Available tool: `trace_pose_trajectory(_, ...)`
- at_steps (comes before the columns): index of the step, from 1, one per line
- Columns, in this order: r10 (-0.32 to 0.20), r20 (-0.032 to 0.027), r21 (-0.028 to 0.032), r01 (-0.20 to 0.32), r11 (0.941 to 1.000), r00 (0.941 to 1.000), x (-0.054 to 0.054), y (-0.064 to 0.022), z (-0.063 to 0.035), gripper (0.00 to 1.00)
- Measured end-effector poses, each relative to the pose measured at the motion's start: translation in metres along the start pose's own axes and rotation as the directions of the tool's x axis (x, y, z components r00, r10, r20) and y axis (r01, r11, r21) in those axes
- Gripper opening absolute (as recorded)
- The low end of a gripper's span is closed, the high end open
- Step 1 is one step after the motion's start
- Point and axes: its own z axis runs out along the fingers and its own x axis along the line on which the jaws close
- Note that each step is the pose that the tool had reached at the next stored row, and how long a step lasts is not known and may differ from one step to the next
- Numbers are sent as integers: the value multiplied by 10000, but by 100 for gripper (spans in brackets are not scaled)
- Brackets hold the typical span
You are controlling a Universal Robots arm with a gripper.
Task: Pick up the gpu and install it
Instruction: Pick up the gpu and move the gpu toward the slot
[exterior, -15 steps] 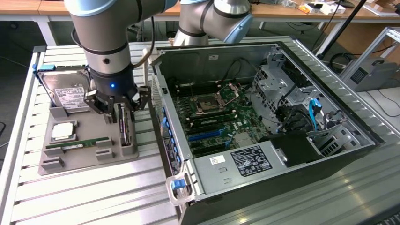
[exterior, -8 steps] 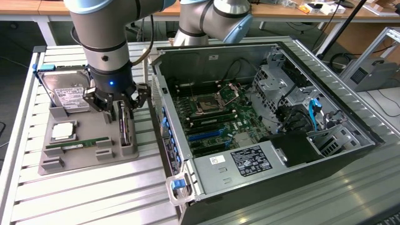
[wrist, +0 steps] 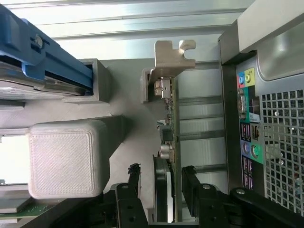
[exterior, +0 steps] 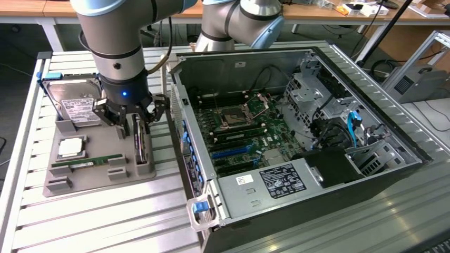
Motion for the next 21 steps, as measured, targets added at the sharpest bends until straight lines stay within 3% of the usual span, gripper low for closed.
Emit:
trace_pose_trajectory(4,0,0,0,0,10000,10000,0,0,0,47)
trace_pose_trajectory(7,0,0,0,0,10000,10000,0,0,0,30)
trace_pose_trajectory(21,-1,0,0,1,10000,10000,0,0,0,30)
